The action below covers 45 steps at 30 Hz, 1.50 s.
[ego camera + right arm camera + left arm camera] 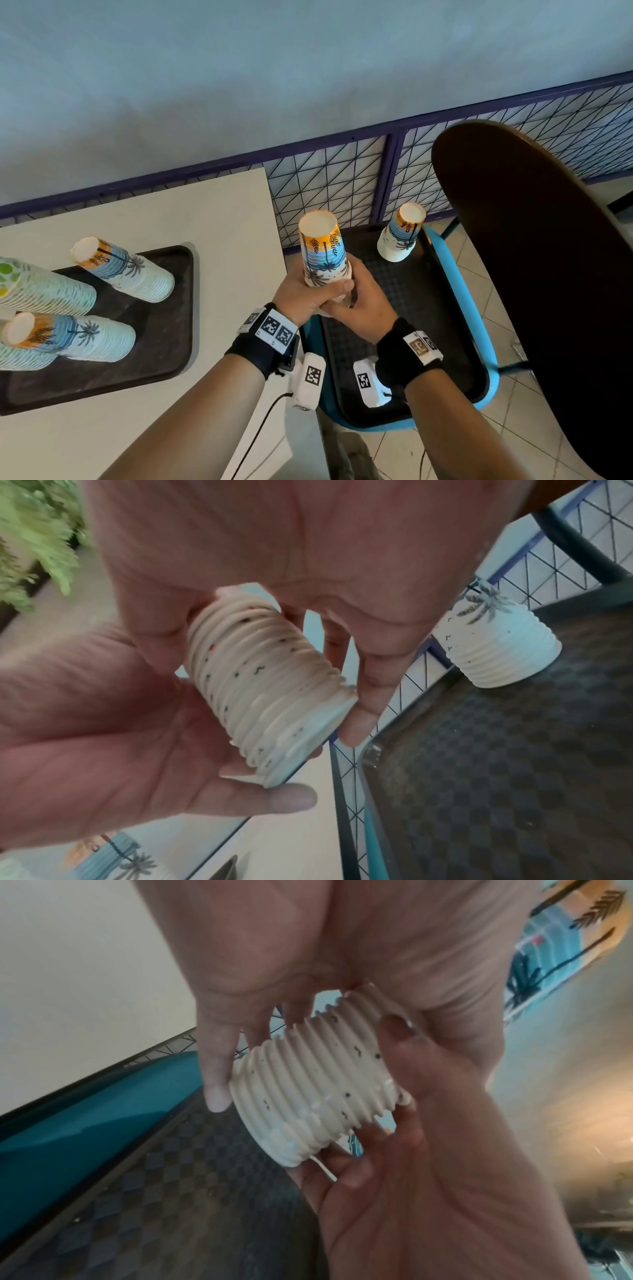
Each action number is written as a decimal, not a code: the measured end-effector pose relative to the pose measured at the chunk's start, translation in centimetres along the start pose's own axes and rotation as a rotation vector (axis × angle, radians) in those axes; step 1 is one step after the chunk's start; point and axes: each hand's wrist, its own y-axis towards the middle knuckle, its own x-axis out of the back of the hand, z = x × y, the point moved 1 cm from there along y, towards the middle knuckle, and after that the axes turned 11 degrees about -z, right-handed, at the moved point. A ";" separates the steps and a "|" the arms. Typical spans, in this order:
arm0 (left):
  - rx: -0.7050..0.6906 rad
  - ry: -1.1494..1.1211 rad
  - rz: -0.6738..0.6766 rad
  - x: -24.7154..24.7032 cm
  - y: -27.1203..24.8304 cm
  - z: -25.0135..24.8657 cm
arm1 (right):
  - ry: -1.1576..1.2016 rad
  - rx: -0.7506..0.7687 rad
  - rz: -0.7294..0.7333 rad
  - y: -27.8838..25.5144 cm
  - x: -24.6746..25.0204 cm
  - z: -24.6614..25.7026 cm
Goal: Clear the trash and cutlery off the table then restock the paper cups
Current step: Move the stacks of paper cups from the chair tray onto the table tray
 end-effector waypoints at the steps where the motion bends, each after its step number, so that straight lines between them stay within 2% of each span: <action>1: -0.007 -0.010 0.004 0.3 0.0 -0.1 | 0.004 0.014 0.012 -0.3 0.1 0.1; 4: -0.029 -0.009 0.011 0.9 0.0 -0.3 | -0.024 -0.027 -0.043 -1.1 0.6 -0.9; 5: -0.030 -0.005 0.009 1.0 0.0 -0.3 | -0.044 -0.070 -0.125 -1.1 0.9 -1.5; 9: 0.017 -0.018 -0.010 1.4 -0.3 0.1 | -0.029 -0.316 -0.607 1.3 4.0 -3.3; 11: 0.031 -0.017 -0.007 1.4 -0.6 0.3 | -0.039 -0.403 -0.693 3.3 5.7 -4.3; 18: 0.044 -0.032 -0.024 1.8 -0.8 0.7 | -0.229 -0.375 -0.567 8.8 8.0 -6.7; 22: 0.051 -0.017 -0.027 2.0 -0.9 0.4 | -0.332 -0.411 -0.529 10.2 8.6 -7.7; 32: 0.014 -0.013 -0.028 3.7 -1.1 0.1 | -0.391 -0.397 -0.487 10.8 7.9 -8.3; 40: 0.024 -0.013 -0.041 3.9 -1.3 0.5 | -0.627 -0.374 -0.359 10.2 7.1 -7.5; 45: 0.020 -0.023 -0.044 4.3 -1.7 0.5 | -0.560 -0.383 -0.412 8.5 7.1 -8.5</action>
